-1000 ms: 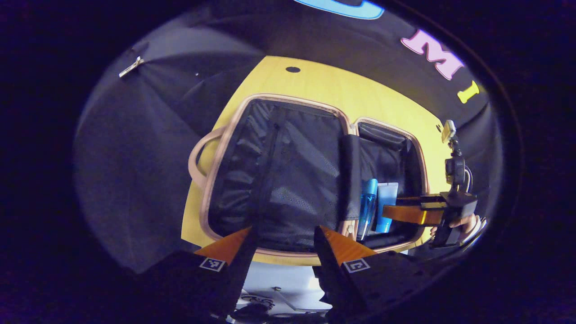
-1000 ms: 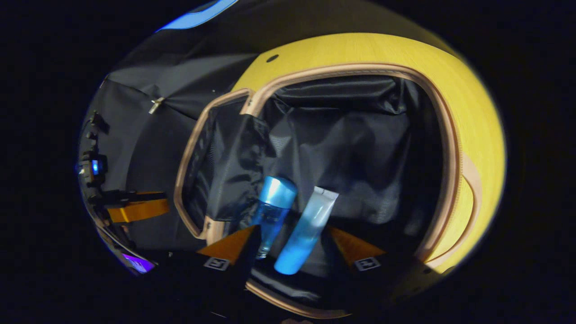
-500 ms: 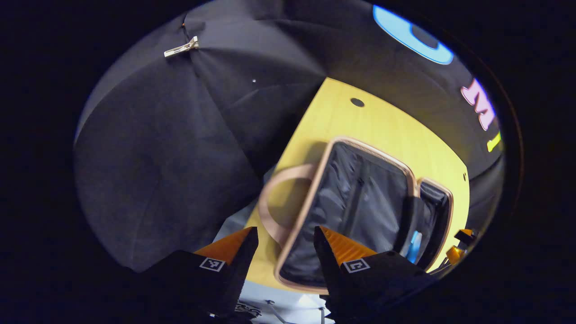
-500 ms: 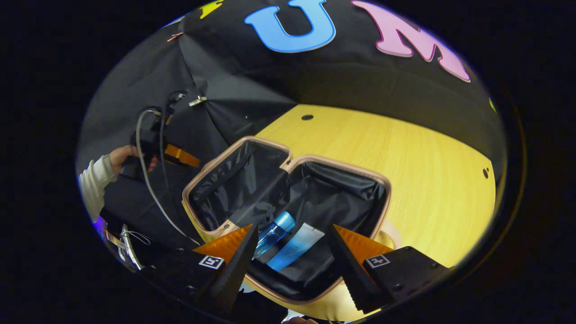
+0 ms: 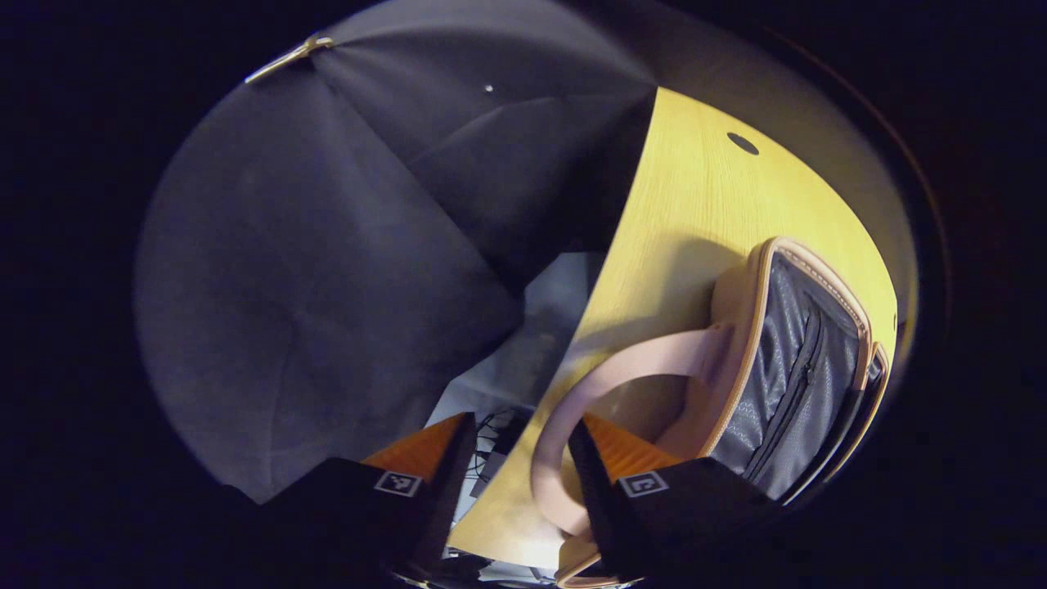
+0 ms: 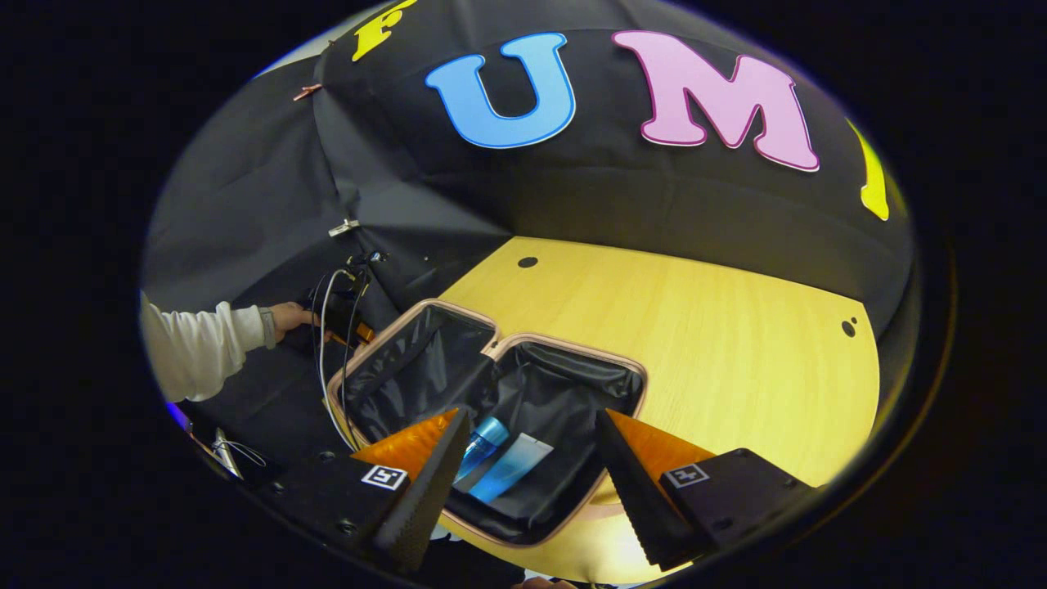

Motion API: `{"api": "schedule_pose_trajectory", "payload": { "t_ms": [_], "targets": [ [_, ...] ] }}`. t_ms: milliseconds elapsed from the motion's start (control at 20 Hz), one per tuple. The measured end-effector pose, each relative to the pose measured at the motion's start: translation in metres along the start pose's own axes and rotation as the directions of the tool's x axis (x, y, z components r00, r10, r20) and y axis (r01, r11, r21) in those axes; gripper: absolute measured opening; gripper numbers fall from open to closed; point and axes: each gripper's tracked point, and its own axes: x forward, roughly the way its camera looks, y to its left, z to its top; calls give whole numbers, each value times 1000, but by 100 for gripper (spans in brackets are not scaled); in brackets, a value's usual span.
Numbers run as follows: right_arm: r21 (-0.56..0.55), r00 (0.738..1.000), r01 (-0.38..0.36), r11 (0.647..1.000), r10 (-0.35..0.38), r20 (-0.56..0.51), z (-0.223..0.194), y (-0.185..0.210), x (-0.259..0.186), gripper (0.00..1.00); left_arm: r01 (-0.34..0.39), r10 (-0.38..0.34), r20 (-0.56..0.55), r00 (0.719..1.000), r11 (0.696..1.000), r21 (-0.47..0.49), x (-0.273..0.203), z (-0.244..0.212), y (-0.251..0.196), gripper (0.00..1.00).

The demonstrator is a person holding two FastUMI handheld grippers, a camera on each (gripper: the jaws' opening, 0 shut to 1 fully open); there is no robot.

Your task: First open the suitcase, pack the skin care products into it, and then close the suitcase.

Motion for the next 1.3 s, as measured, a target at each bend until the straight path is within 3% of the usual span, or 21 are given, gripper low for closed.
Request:
{"api": "schedule_pose_trajectory", "payload": {
  "t_ms": [100, 150, 300, 500, 650, 750, 900, 1000, 1050, 1150, 1300],
  "targets": [
    [1, 1000, 11, 1000, -11, 11, 4, -1, -5, 98, -30, 28, 24, 999, 995, 91, -8, 3, 2, 18],
    [5, 1000, 10, 1000, -10, 17, 5, 1, -7, 97, -30, 27, 30, 999, 994, 105, -11, 2, 3, 14],
    [3, 999, 9, 1000, -9, 49, 10, 5, -13, 97, 25, -28, 60, 998, 998, 61, -21, 6, -4, 9],
    [4, 998, 16, 1000, -16, 63, 12, 3, -22, 97, 81, -92, 146, 985, 993, 81, -65, 18, -9, 7],
    [28, 995, 4, 1000, -7, 97, 21, 3, -32, 97, 195, -205, 252, 946, 979, 65, -109, 34, -31, 6],
    [38, 991, 2, 999, -7, 130, 29, -1, -40, 97, 250, -272, 315, 909, 962, 108, -160, 38, -48, 6],
    [54, 987, 1, 999, -10, 159, 34, -13, -52, 97, 330, -376, 367, 851, 926, 183, -228, 42, -96, 6],
    [57, 984, 5, 998, -15, 176, 36, -21, -64, 97, 340, -420, 387, 820, 904, 260, -263, 34, -130, 2],
    [57, 983, 11, 998, -21, 185, 36, -27, -71, 97, 336, -439, 393, 808, 892, 303, -279, 24, -149, 6],
    [65, 979, 19, 998, -32, 200, 36, -39, -85, 98, 331, -480, 389, 786, 859, 391, -306, 11, -187, 6],
    [87, 974, 32, 996, -51, 220, 30, -63, -106, 97, 321, -550, 354, 757, 784, 532, -324, -18, -251, 6]
  ]
}}
